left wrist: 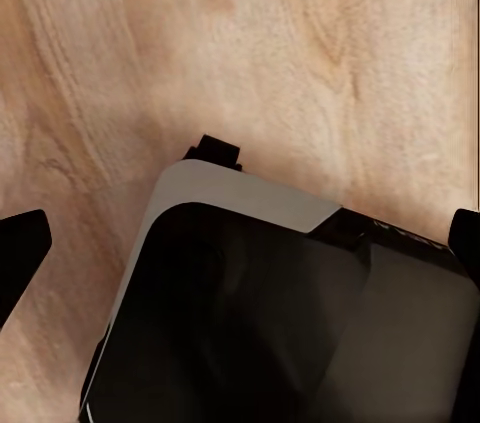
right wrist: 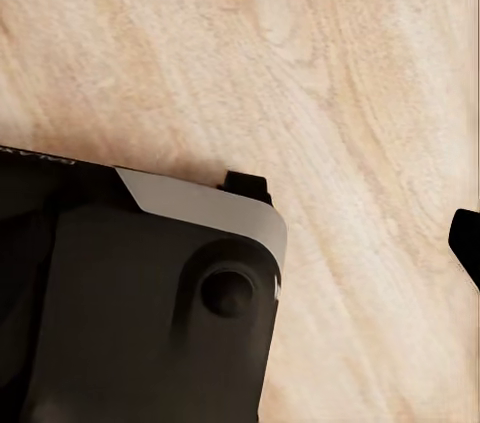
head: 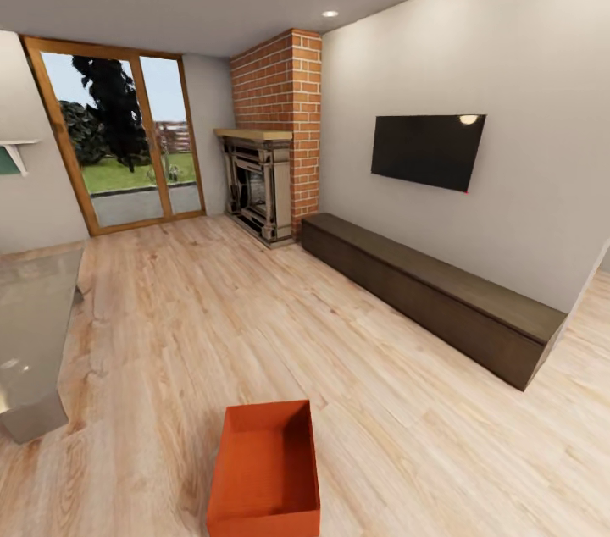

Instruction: Move the two storage containers from the living room to the garage. In the garage, place one container on the floor and stack the other container on top of it (either order is fine).

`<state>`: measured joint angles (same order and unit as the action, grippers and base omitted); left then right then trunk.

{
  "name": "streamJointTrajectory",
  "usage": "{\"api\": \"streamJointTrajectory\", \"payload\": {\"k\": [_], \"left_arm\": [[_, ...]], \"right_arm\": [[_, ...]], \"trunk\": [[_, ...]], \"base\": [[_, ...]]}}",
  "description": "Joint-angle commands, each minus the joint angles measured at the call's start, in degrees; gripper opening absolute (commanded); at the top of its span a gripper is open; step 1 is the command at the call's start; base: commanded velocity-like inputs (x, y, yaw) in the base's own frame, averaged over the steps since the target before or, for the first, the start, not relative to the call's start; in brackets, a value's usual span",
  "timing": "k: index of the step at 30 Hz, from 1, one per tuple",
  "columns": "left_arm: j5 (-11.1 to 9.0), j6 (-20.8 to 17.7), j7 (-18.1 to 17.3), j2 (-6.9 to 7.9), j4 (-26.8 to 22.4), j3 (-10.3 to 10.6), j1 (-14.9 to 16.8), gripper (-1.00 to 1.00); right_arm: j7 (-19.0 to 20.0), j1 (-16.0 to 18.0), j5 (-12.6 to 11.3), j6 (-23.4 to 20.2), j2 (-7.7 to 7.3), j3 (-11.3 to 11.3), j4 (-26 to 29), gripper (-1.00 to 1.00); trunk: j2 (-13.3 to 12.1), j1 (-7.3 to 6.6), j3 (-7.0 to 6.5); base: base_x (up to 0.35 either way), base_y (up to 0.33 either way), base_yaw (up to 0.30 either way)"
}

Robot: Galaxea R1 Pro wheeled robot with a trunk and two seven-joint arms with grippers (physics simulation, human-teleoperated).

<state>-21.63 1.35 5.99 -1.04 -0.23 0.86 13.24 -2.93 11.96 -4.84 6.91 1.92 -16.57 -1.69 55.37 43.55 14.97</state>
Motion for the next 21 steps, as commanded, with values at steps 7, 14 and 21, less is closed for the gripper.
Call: {"api": "streamJointTrajectory", "payload": {"k": [7, 14, 21], "left_arm": [[-0.5, 0.2, 0.2, 0.05, 0.0, 0.1, 0.0, 1.0], [-0.6, 0.2, 0.2, 0.07, 0.0, 0.1, 0.0, 1.0], [-0.7, 0.2, 0.2, 0.07, 0.0, 0.1, 0.0, 1.0]], "right_arm": [[0.0, 0.1, -0.4, 0.5, 0.01, -0.5, -0.2, 1.0], [0.1, 0.1, -0.3, 0.5, 0.01, -0.5, -0.2, 1.0], [0.3, 0.1, -0.4, 0.5, 0.01, -0.5, -0.2, 1.0]], "trunk": [[0.0, 0.03, 0.07], [0.0, 0.03, 0.07], [0.0, 0.03, 0.07]], "base": [[0.118, -0.001, 0.0], [0.012, 0.0, 0.0], [0.018, 0.035, 0.0]]}}
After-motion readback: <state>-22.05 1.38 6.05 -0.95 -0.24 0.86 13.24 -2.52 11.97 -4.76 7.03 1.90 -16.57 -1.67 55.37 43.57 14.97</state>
